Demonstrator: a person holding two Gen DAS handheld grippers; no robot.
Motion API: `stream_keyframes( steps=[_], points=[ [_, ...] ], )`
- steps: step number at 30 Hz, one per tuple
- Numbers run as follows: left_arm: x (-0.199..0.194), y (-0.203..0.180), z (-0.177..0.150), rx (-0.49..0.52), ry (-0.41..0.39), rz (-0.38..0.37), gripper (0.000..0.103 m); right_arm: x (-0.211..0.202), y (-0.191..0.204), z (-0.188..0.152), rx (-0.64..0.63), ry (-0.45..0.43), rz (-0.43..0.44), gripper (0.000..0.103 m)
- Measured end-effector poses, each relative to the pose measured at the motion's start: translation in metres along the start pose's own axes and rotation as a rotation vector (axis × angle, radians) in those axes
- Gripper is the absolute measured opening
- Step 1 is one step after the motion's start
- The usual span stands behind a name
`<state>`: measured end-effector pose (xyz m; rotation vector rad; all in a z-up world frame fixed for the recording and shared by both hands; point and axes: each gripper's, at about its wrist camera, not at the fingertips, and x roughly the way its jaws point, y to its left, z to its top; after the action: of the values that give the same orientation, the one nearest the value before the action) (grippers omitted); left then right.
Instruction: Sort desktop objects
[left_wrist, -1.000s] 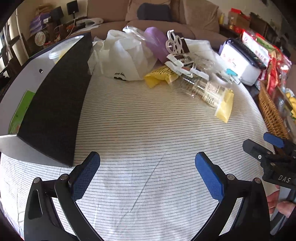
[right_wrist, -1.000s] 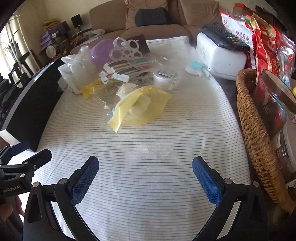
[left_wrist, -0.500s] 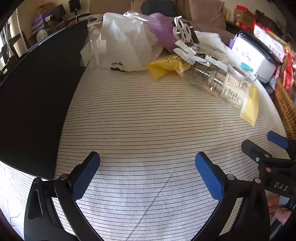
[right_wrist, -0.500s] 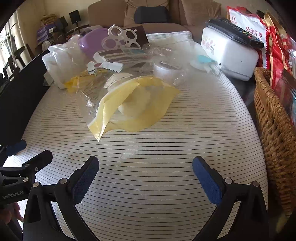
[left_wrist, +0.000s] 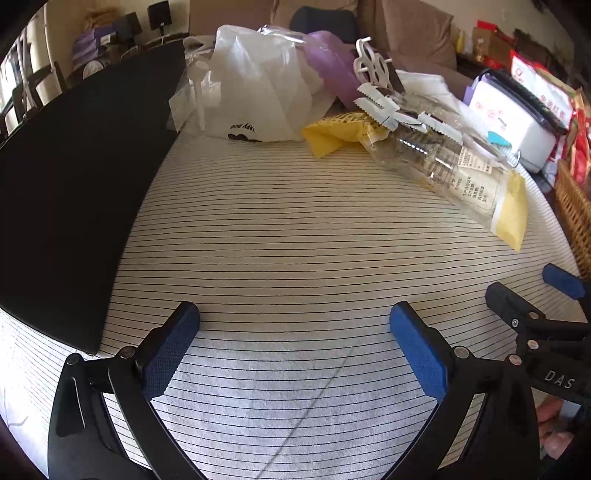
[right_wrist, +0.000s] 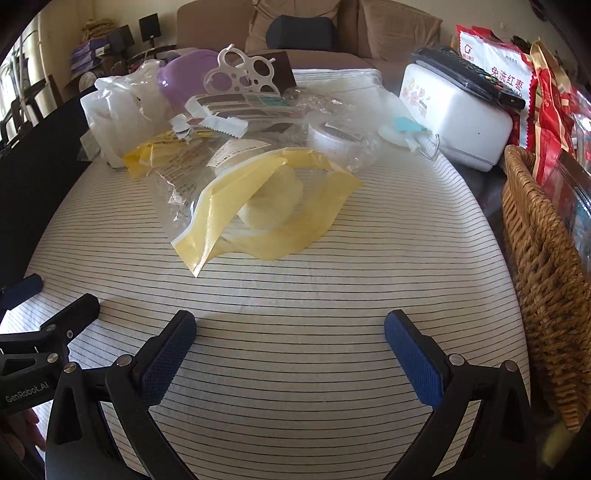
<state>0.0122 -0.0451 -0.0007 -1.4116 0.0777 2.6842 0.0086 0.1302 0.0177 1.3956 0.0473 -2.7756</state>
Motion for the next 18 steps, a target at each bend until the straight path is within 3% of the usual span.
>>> stream_keyframes(
  steps=[18],
  points=[
    [0.0008, 0.0002, 0.0004, 0.000, -0.001, 0.000, 0.103, -0.0002, 0.0010, 0.0002, 0.000, 0.000, -0.001, 0.103]
  ],
)
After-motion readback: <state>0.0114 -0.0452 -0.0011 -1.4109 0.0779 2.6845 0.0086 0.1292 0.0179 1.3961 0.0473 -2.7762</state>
